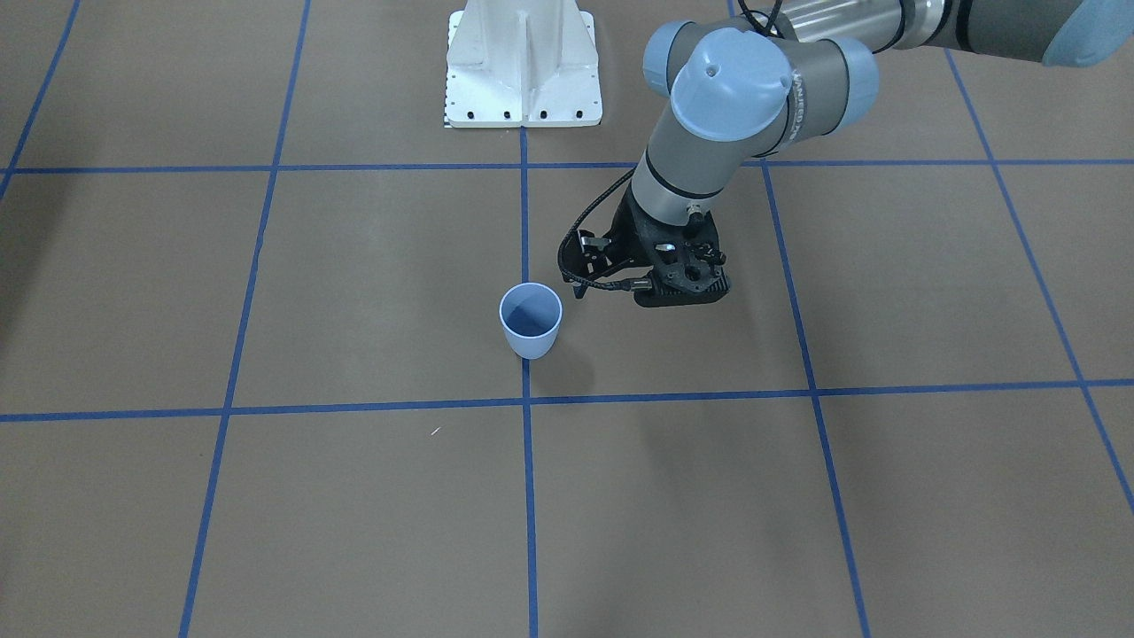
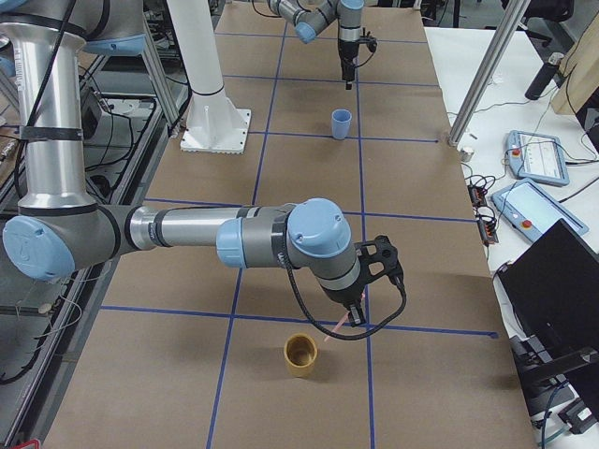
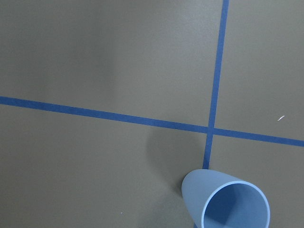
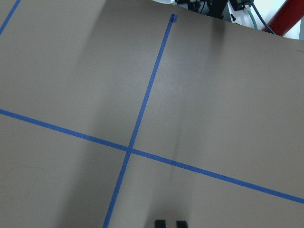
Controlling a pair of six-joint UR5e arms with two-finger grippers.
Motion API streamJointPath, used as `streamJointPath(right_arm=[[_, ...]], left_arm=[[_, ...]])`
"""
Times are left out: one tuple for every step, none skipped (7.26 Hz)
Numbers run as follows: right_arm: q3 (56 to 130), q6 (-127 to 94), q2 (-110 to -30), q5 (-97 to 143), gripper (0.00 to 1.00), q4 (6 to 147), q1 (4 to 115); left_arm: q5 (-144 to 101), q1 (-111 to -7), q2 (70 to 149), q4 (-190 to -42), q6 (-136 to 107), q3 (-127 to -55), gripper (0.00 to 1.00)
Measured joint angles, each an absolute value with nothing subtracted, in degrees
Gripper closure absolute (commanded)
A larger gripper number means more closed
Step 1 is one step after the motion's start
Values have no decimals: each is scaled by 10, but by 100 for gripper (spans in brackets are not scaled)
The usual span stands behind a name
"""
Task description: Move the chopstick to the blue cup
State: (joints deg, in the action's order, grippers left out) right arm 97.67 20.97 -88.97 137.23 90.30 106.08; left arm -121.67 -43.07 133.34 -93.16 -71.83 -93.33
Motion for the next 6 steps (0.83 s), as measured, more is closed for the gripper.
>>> streamJointPath(right_arm=[[979,210,-868,1373,100,931,1062],[979,210,-837,1372,100,968,1061],[979,208,-797,1371,100,1013,1056],[977,191,-751,1369,100,1054,1038],[974,147,-707,1367,100,1079,1007],[973,75,-667,1367,100,1090,968]], left_arm=[[-1217,-431,1333,-932,-718,-933,2],[-1216,-431,1332,-932,-718,-934,2],[-1216,-431,1332,-932,-718,-935,2],[-1216,-432,1331,-932,-717,-939,2],[-1216,-434,1328,-932,-716,-945,2],[-1215,-440,1324,-932,-715,-950,2]])
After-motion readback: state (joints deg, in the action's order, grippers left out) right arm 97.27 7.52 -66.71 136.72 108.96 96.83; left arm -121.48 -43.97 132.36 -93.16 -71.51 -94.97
